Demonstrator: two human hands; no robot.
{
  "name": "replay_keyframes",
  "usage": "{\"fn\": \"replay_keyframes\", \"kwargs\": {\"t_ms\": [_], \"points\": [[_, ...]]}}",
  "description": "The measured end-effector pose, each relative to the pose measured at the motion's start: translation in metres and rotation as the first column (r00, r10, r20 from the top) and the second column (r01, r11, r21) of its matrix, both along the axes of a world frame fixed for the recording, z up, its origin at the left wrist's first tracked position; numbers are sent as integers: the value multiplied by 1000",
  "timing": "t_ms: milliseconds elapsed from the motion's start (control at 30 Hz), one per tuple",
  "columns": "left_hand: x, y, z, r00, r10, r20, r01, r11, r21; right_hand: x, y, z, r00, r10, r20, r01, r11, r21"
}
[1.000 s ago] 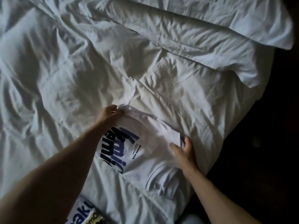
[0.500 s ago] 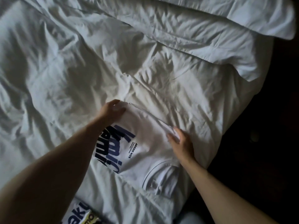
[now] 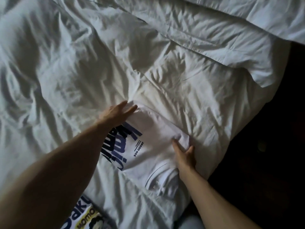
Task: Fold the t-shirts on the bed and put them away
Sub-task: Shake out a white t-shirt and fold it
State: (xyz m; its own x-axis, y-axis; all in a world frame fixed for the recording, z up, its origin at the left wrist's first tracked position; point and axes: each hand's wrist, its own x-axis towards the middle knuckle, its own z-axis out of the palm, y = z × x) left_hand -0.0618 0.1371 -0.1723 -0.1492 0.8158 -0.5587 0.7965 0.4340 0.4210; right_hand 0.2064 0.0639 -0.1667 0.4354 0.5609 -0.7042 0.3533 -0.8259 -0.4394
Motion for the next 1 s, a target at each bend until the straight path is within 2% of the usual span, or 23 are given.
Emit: {"fn": "replay_keyframes", "kwargs": {"t_ms": [100, 167, 233, 367, 467, 567, 633, 733, 800, 833, 867, 900, 967, 1000], "points": [[-1, -8, -6, 973, 170, 153, -181, 982, 61, -4, 2, -6, 992, -19, -122, 33, 993, 116], [-6, -22, -8, 937, 305, 169, -323, 942, 94, -4, 1, -7, 985, -21, -172, 48, 987, 152], [-9, -37, -9, 908, 377, 180, -399, 912, 101, -1, 5, -2, 980, -5, -198, 41, 982, 182], [-15, -80, 5, 797, 528, 292, -565, 824, 51, 1, 18, 15, 954, 162, -252, -101, 966, 238], [-13, -117, 22, 640, 667, 383, -733, 678, 44, -6, 29, 31, 913, 324, -249, -251, 925, 285], [-8, -159, 43, 471, 780, 412, -867, 495, 55, -27, 40, 60, 824, 514, -236, -431, 841, 327], [-4, -193, 54, 338, 836, 433, -938, 339, 77, -49, 43, 78, 726, 656, -206, -572, 742, 349], [3, -246, 66, 113, 891, 440, -992, 80, 94, -92, 41, 100, 483, 856, -182, -773, 515, 370], [9, -283, 68, -72, 905, 420, -991, -112, 73, -128, 33, 112, 288, 945, -153, -869, 325, 373], [14, -301, 68, -175, 888, 426, -974, -220, 58, -150, 28, 119, 182, 974, -136, -901, 220, 374], [17, -309, 68, -232, 872, 431, -960, -277, 44, -160, 24, 124, 117, 987, -108, -914, 150, 377], [23, -335, 70, -352, 829, 435, -912, -408, 41, -189, 9, 125, -34, 996, -85, -924, 1, 382], [34, -343, 70, -399, 807, 435, -881, -469, 61, -208, 8, 127, -144, 989, -33, -915, -120, 386], [42, -361, 70, -478, 768, 426, -823, -561, 87, -228, -8, 125, -272, 962, -19, -891, -245, 381]]}}
